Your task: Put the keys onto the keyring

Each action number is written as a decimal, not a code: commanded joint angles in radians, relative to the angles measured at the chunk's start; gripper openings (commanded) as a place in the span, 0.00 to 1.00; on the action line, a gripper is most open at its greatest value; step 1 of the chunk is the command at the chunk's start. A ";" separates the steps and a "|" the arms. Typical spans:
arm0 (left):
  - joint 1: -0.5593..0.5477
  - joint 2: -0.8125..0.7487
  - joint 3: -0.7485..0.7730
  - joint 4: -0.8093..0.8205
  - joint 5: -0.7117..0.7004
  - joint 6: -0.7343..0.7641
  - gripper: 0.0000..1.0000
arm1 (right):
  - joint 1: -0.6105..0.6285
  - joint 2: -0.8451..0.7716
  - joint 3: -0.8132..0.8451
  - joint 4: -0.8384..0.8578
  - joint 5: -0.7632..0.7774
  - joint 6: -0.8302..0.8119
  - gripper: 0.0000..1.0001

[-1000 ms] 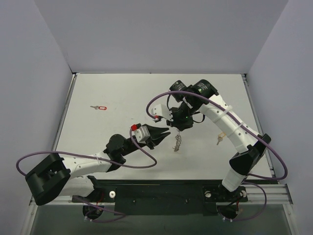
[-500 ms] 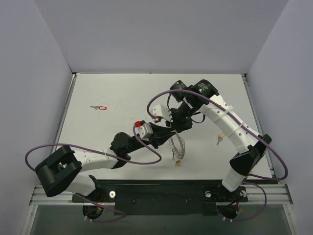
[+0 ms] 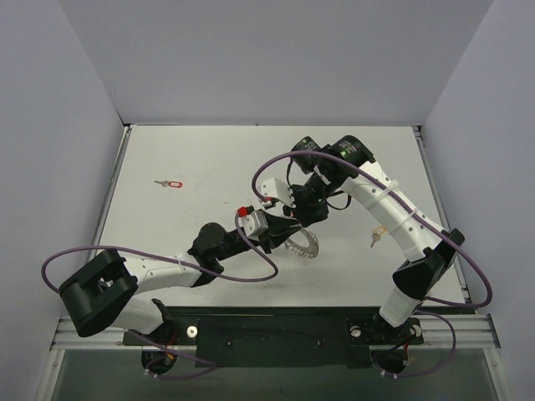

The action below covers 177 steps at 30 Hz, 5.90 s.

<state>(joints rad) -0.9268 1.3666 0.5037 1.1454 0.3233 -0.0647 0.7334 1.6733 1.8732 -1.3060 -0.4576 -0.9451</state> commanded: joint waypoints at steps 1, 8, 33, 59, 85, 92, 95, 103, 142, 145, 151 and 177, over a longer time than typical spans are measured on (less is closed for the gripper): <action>0.005 -0.023 0.041 -0.013 0.019 0.028 0.29 | -0.005 -0.055 0.003 -0.246 -0.036 -0.009 0.00; 0.003 -0.018 0.058 -0.024 0.049 0.022 0.24 | -0.006 -0.050 0.004 -0.246 -0.041 -0.012 0.00; 0.006 -0.083 -0.080 0.335 -0.173 -0.326 0.00 | -0.273 -0.274 -0.301 -0.015 -0.511 -0.301 0.48; 0.011 0.005 -0.063 0.498 -0.092 -0.379 0.00 | -0.292 -0.139 -0.304 0.114 -0.676 -0.236 0.40; 0.009 -0.004 -0.065 0.499 -0.090 -0.377 0.00 | -0.252 -0.049 -0.304 0.114 -0.668 -0.235 0.11; 0.011 -0.011 -0.071 0.499 -0.095 -0.374 0.00 | -0.250 -0.046 -0.307 0.113 -0.661 -0.239 0.07; 0.011 -0.014 -0.071 0.499 -0.096 -0.371 0.00 | -0.250 -0.049 -0.315 0.111 -0.661 -0.247 0.00; 0.011 -0.015 -0.079 0.498 -0.112 -0.366 0.00 | -0.247 -0.069 -0.303 0.090 -0.661 -0.247 0.00; -0.127 -0.205 0.026 -0.567 -0.467 -0.201 0.63 | -0.204 -0.178 -0.414 0.637 -0.242 0.531 0.00; -0.127 -0.175 0.027 -0.544 -0.478 -0.175 0.64 | -0.206 -0.176 -0.414 0.642 -0.245 0.539 0.00; -0.127 -0.110 0.056 -0.544 -0.504 -0.149 0.62 | -0.210 -0.170 -0.414 0.645 -0.248 0.551 0.00; -0.106 -0.017 0.151 -0.539 -0.538 -0.121 0.00 | -0.226 -0.133 -0.387 0.620 -0.219 0.589 0.00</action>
<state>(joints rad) -1.0386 1.3590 0.5838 0.6113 -0.2043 -0.1993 0.5152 1.5288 1.4528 -0.6575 -0.6827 -0.3691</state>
